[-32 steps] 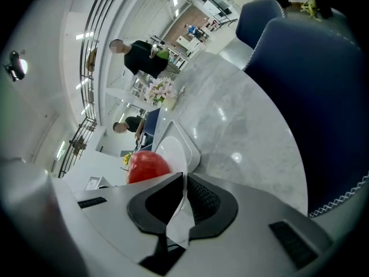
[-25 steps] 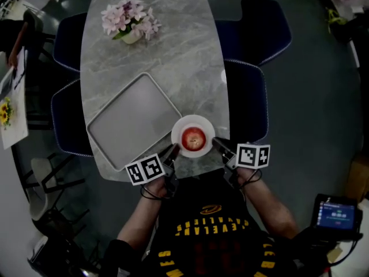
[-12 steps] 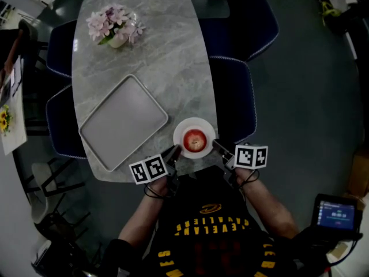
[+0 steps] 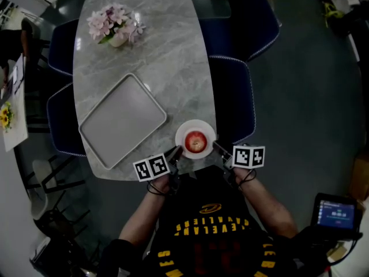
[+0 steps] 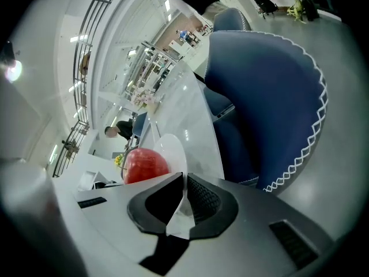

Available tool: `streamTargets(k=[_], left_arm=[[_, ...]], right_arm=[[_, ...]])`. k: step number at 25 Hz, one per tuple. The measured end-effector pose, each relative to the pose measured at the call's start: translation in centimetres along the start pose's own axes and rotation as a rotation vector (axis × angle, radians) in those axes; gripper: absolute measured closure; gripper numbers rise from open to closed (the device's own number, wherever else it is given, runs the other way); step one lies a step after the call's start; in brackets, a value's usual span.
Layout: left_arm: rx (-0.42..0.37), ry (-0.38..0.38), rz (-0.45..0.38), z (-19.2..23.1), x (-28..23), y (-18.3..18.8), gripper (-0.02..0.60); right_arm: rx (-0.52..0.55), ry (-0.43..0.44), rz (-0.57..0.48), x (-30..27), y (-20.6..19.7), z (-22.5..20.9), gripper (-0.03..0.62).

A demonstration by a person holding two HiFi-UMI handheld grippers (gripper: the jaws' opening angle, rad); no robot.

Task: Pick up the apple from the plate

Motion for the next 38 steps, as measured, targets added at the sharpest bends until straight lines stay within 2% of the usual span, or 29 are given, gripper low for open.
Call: streamTargets(k=[17,38], left_arm=[[-0.014,0.052,0.027,2.5,-1.1,-0.7,0.543],[-0.004,0.080,0.058,3.5,-1.7,-0.5,0.543]], right_arm=[[0.026,-0.039,0.019,-2.4,-1.1,-1.8,0.562],[-0.003,-0.026,0.033,-3.3,-1.1,-2.3,0.562]])
Point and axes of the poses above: the fingertips, and each gripper's own axes: x backward along the fingers, z to its left, y out of its top, the point moved 1 cm from there along x, backward along the fingers, and after that the axes turned 15 degrees about -y, right-handed, at the moved point
